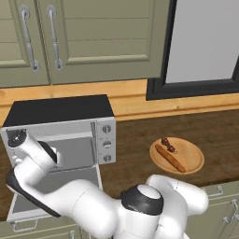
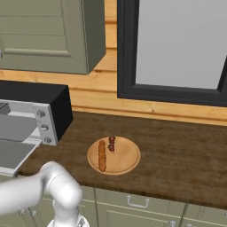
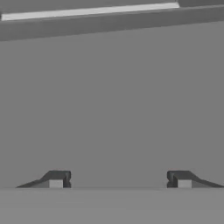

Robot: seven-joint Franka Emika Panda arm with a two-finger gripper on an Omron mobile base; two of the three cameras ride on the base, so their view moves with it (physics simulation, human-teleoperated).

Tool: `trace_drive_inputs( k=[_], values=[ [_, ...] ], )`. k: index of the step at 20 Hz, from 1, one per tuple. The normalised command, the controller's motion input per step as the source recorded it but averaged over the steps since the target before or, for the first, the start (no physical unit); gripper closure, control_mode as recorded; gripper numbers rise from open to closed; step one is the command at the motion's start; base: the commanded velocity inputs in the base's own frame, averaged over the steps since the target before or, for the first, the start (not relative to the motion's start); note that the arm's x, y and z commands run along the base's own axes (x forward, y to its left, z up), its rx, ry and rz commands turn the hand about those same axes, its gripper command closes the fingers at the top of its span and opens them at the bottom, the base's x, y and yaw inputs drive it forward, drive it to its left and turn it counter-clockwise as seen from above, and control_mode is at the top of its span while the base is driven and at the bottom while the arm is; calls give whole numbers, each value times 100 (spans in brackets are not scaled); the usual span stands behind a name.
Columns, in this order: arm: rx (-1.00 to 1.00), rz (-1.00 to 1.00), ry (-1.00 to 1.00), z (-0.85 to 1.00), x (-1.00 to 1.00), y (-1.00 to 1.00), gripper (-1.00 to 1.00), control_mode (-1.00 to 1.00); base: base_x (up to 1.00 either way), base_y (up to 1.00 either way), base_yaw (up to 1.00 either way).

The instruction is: Pick up the kebab skewer and baguette bread, and place them inside the toaster oven. Close the toaster oven door and start by setting the timer.

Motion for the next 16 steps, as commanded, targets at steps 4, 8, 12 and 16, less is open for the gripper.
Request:
trace_drive_inputs(
  k=[4,8,12,16],
  values=[
    [0,-4,39,-71,-63,6,-100,-100,0,0,0],
    [0,-2,38,-65,-76,5,-100,-100,0,0,0],
    [0,0,18,-65,-100,6,-100,-100,0,0,0],
    [0,0,-11,86,-87,0,-100,-100,0,0,0]
  ],
)
